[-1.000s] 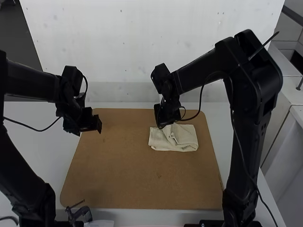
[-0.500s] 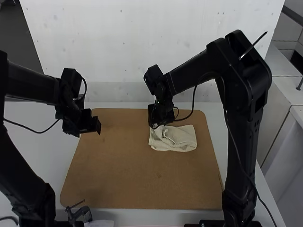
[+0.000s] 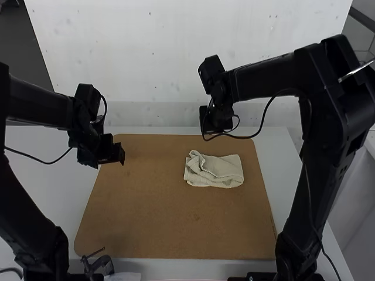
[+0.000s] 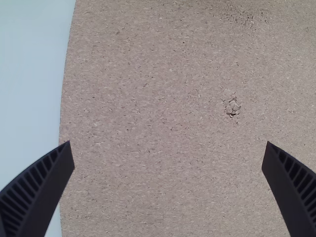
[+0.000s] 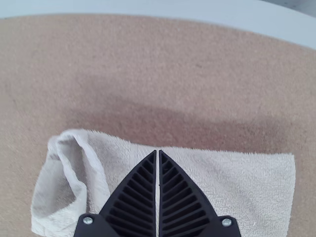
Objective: Fold the towel.
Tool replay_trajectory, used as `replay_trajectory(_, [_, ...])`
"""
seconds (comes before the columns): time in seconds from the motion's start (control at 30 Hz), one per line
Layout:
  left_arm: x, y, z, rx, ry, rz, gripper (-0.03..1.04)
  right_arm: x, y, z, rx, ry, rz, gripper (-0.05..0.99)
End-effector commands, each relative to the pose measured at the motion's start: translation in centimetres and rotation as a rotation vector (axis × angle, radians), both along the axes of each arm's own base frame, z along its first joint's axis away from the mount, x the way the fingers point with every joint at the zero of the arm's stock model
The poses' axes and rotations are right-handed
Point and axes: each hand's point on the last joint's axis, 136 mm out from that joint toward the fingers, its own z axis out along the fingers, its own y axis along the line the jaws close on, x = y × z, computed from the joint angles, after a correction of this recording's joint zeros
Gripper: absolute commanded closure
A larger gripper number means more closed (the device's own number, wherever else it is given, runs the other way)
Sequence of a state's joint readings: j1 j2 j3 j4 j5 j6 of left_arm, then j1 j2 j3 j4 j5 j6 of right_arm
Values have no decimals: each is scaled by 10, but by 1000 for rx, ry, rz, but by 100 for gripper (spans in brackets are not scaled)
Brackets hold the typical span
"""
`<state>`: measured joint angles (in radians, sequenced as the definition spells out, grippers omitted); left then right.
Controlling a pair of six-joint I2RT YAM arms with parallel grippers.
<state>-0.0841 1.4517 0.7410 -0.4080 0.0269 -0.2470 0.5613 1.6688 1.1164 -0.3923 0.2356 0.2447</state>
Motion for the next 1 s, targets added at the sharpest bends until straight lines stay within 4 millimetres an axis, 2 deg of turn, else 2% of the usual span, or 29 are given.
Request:
replay_trajectory(0.0, [-1,0,-1,-2,-4,-12,3,-15,-4,-37,-81,61,25,92])
replay_trajectory(0.1, [-2,0,-3,-2,-2,-12,3,-20,2,-52,-103,78,46,92])
replay_trajectory(0.43, [-1,3,7,-3,-36,-2,3,-27,41,-70,-119,62,119,92])
replay_trajectory(0.7, [-1,6,7,1,-38,-3,3,-43,79,-70,-95,30,190,92])
replay_trajectory(0.83, [0,6,7,1,-38,-3,3,-42,92,-63,-80,9,205,92])
replay_trajectory(0.97, [-1,5,5,-7,-33,-6,3,-41,95,-65,-81,10,205,92])
